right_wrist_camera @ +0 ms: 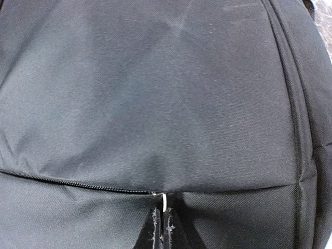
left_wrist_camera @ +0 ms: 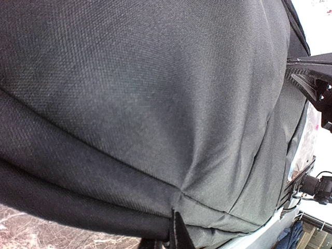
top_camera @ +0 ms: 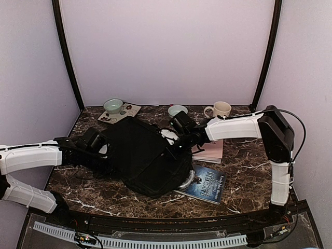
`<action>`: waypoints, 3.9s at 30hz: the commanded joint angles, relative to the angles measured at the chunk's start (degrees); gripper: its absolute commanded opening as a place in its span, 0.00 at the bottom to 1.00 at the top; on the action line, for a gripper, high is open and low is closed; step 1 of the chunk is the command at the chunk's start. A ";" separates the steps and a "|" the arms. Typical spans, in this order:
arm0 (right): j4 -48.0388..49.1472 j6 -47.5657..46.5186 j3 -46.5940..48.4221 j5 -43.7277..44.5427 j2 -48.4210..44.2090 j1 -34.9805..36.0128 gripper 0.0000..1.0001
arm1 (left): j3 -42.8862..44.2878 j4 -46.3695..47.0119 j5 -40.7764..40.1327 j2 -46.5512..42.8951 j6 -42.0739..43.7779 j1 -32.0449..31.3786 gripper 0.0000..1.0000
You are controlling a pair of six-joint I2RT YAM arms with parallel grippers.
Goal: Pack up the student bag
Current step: Grab the lower front pocket of the student bag, then zip the lower front pocket of the student bag, then place the student bag at the center of the board, then move the book to the student bag.
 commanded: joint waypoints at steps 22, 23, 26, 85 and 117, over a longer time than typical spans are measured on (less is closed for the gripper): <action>-4.65 7.91 3.45 15.65 0.00 -4.82 0.00 | -2.71 -3.52 -1.34 -4.37 -1.52 -0.22 0.00; -4.78 7.99 3.66 15.61 0.03 -4.82 0.00 | -2.71 -3.57 -1.35 -4.34 -1.47 -0.22 0.00; -5.73 8.43 4.60 15.01 0.08 -4.84 0.00 | -2.29 -4.10 -1.90 -4.32 -1.49 -0.22 0.00; -24.27 41.98 -19.81 11.02 -38.14 -6.31 0.80 | 19.21 0.12 3.08 5.89 17.87 -1.68 0.75; 30.29 55.53 -62.42 -32.51 -45.75 -19.77 0.65 | 44.81 4.99 35.50 59.14 17.93 -10.82 0.74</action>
